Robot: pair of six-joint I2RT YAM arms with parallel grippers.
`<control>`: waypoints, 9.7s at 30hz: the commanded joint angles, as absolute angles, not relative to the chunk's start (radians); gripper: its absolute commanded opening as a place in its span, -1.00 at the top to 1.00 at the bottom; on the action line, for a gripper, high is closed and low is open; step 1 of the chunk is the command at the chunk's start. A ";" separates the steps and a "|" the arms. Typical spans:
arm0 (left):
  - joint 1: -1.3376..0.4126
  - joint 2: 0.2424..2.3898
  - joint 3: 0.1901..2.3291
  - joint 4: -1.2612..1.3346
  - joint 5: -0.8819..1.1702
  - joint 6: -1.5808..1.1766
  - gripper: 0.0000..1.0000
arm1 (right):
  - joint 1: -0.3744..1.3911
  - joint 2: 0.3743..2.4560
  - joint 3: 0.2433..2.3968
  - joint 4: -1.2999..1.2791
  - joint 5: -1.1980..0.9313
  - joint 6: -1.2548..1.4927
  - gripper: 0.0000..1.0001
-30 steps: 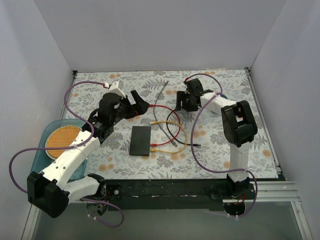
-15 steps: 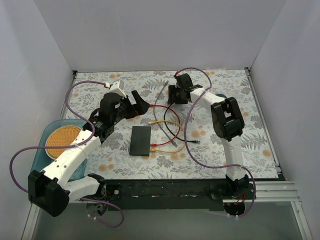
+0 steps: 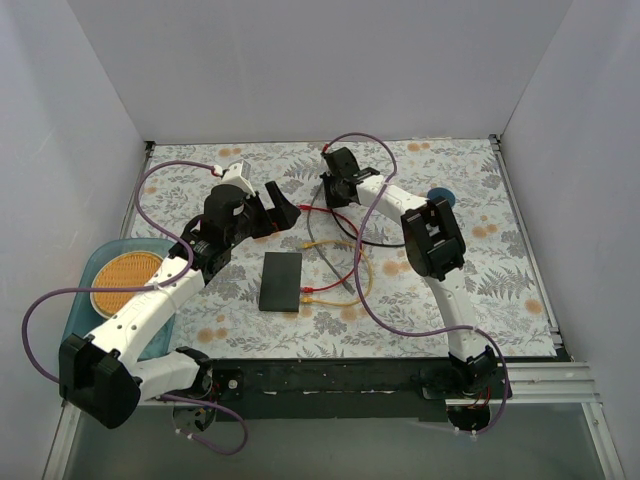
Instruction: Insert the plug into the switch port
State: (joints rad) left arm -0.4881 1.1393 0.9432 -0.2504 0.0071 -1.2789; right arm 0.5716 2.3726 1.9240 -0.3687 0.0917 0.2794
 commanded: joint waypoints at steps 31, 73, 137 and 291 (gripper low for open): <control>-0.491 1.049 0.810 -0.015 0.101 -1.342 -0.96 | 0.597 1.441 1.073 -0.072 -0.621 -0.098 0.97; -0.491 1.160 0.781 0.094 0.216 -1.408 0.75 | 0.646 1.339 0.974 -0.040 -0.788 -0.055 0.97; -0.491 0.887 0.538 0.652 0.515 -1.384 1.00 | 0.681 1.462 0.969 0.788 -0.913 0.669 0.28; -0.402 1.230 0.474 0.087 0.146 -1.243 -0.96 | 0.940 1.799 1.146 -0.325 0.072 -0.330 0.97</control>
State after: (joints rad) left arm -0.4095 1.2411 0.4770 0.0654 0.1276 -1.2533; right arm 0.9318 1.7836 1.1156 -0.2920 0.0341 -0.3069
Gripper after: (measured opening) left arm 0.982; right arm 0.055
